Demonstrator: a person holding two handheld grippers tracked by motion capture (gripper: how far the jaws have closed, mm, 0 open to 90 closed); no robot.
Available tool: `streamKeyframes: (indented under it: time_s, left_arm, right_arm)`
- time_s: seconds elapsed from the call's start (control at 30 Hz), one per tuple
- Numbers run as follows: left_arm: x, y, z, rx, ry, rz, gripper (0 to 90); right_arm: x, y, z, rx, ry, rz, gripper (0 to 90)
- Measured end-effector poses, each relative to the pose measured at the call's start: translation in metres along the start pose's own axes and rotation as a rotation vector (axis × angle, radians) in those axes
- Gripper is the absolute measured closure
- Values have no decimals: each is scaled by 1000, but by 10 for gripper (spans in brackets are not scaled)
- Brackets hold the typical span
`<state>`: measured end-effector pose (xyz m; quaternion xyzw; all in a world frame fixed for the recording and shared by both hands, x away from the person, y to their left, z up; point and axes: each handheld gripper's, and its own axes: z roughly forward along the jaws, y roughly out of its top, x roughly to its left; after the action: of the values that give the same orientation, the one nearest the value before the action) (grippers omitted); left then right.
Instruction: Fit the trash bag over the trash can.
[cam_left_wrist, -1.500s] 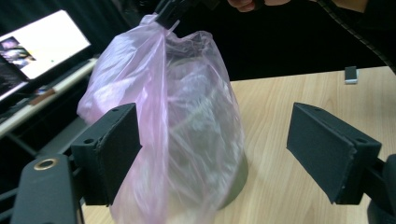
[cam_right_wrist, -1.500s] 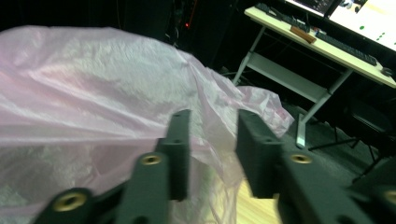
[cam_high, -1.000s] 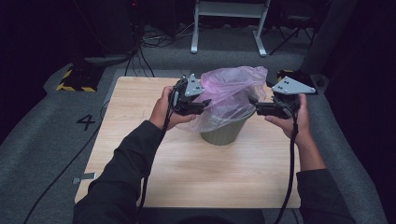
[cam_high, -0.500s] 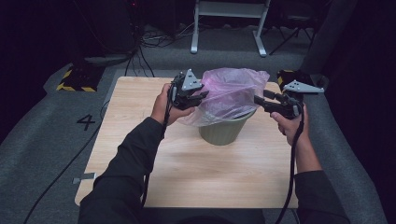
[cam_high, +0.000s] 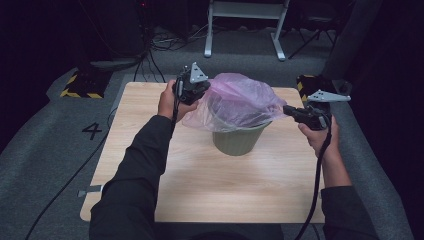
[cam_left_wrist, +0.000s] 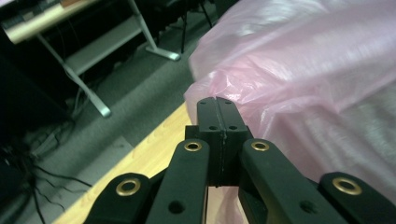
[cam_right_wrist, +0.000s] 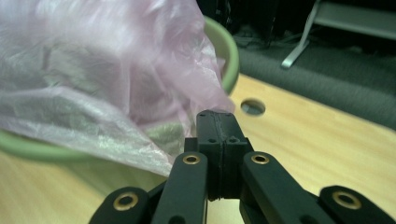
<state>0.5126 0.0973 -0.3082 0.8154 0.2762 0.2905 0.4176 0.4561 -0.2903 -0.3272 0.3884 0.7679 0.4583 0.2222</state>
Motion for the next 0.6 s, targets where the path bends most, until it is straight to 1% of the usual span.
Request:
streamKeyframes:
  time_s: [0.03,0.07,0.1,0.13,0.17,0.2,0.23,0.27,0.3,0.33,0.37,0.4,0.43,0.47,0.5,0.53,0.57,0.6]
  left_arm:
    - [2,-3,3,8,5,-17,900]
    - [5,-5,5,13,3,-26,900]
    - [8,-8,7,16,-9,-47,900]
    - [10,-11,9,23,-13,-53,900]
    - [11,-14,12,29,-2,-49,900]
    - [13,-17,14,33,-10,-49,900]
    - [14,-21,18,28,-21,-65,900]
    - [16,-28,25,24,-40,-83,900]
    - [16,-28,25,24,-40,-83,900]
    - [17,-32,30,15,-62,-108,900]
    - [17,-35,33,5,-78,-122,900]
    - [17,-37,36,-2,-89,-134,900]
    - [15,-40,40,-12,-104,-149,900]
    - [14,-43,44,-15,-115,-154,900]
    - [12,-44,47,-15,-125,-155,900]
    - [9,-46,49,-19,-135,-165,900]
    - [8,-47,50,-25,-141,-169,900]
    - [7,-49,52,-31,-153,-176,900]
  right_arm:
    - [-2,-3,-1,18,2,0,900]
    - [-3,-6,-1,34,6,3,900]
    - [-5,-8,-1,43,8,8,900]
    - [-7,-11,-1,58,18,15,900]
    - [-9,-14,0,68,25,21,900]
    - [-12,-21,2,87,39,18,900]
    - [-12,-21,2,87,39,18,900]
    - [-13,-27,7,97,32,20,900]
    - [-13,-27,7,97,32,20,900]
    - [-14,-29,10,83,44,19,900]
    - [-15,-32,15,61,59,14,899]
    - [-15,-33,20,48,55,12,894]
    - [-15,-34,23,41,41,11,885]
    - [-15,-37,35,3,39,-9,875]
    - [-15,-37,35,3,39,-9,875]
    - [-14,-38,39,-11,28,-18,882]
    - [-13,-38,43,-28,40,-27,883]
    - [-11,-39,45,-37,67,-26,885]
